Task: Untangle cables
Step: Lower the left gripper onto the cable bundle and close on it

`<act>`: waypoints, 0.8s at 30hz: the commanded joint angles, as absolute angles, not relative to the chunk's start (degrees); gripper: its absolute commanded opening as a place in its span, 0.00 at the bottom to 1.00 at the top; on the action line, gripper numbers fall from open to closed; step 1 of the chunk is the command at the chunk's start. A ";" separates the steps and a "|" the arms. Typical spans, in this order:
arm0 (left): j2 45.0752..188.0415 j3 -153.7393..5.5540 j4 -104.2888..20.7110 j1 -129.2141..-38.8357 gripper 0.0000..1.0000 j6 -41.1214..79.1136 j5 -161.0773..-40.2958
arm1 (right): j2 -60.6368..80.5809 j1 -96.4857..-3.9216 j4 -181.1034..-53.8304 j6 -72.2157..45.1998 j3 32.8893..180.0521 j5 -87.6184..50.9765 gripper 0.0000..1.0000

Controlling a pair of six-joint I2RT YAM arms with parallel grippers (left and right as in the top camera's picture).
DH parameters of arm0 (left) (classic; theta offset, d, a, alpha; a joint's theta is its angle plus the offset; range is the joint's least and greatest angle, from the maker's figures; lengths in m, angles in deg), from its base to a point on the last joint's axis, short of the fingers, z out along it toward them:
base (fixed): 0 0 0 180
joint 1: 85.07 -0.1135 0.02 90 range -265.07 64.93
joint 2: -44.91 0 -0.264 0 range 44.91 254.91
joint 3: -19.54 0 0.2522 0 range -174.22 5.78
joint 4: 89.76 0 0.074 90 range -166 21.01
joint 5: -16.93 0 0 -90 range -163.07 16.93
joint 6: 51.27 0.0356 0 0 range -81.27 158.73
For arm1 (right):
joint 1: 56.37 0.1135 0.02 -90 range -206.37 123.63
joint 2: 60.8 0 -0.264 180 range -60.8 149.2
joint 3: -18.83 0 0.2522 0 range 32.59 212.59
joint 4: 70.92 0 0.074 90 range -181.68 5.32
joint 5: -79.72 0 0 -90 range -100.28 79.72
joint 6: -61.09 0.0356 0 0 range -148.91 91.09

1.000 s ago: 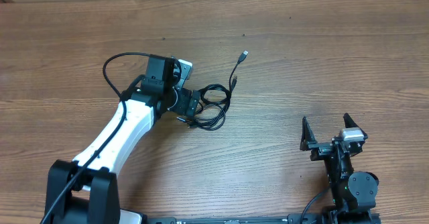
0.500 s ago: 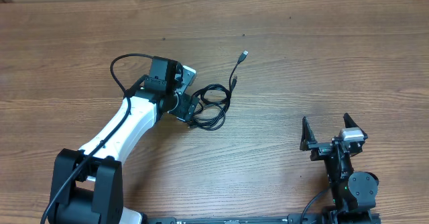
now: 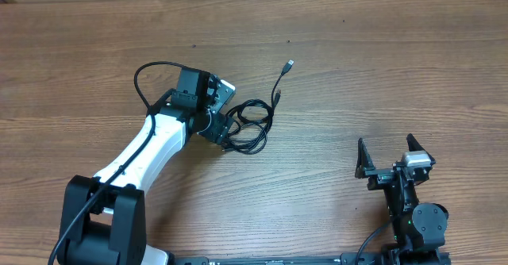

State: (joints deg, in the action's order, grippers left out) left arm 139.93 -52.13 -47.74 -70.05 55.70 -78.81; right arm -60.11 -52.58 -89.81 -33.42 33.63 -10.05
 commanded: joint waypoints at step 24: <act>146.62 -53.46 -49.06 -69.68 0.60 56.73 -81.12 | -60.64 -52.71 -89.50 -33.51 33.06 -9.81 1.00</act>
